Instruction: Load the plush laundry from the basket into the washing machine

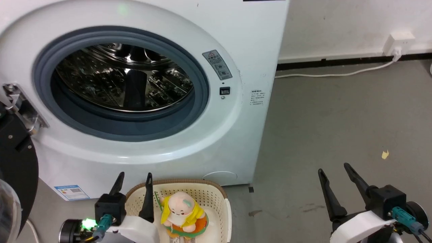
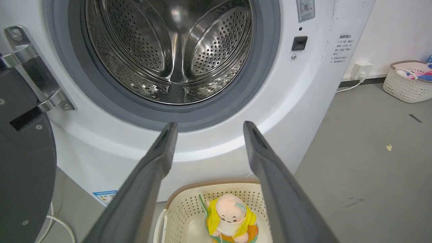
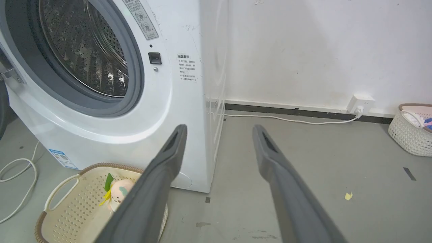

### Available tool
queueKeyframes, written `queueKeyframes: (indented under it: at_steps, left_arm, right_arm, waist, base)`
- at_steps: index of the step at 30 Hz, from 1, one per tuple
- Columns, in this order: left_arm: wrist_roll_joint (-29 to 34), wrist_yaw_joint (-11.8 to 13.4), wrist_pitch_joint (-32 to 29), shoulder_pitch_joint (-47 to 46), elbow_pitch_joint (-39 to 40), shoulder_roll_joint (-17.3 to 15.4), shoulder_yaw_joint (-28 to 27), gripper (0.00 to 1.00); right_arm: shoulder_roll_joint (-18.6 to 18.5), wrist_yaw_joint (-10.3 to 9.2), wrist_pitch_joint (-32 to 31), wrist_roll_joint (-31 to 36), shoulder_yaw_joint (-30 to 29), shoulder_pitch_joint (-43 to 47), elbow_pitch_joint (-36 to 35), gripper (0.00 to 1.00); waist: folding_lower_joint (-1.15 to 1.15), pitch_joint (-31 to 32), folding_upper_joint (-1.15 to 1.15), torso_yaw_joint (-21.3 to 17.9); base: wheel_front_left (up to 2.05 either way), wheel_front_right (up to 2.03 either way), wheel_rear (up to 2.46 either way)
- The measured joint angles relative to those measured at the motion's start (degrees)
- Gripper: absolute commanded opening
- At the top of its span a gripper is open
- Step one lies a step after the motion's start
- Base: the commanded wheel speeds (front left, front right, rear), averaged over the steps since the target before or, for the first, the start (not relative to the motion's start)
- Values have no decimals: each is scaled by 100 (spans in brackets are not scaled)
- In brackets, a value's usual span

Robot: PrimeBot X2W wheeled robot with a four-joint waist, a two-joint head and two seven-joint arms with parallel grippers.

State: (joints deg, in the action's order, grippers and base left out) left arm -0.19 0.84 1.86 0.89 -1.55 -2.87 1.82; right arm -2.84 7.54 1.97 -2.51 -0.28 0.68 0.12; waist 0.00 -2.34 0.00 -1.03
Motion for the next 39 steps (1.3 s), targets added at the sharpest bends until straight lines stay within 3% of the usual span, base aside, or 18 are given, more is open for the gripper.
queueKeyframes:
  at_steps: [18, 39]
  left_arm:
    - [-104, -53, 136, -666, -1161, -165, 178, 100]
    - [-308, -356, -576, -1636, -2661, -727, 470, 100]
  right_arm:
    - [0, 0, 226, -333, 74, -231, -148, 100]
    - [1, 0, 476, -927, 226, -548, -304, 100]
  waist:
    - [0, -817, 0, -389]
    - [0, -1908, 0, -939]
  base:
    - [0, 0, 0]
    - [0, 0, 0]
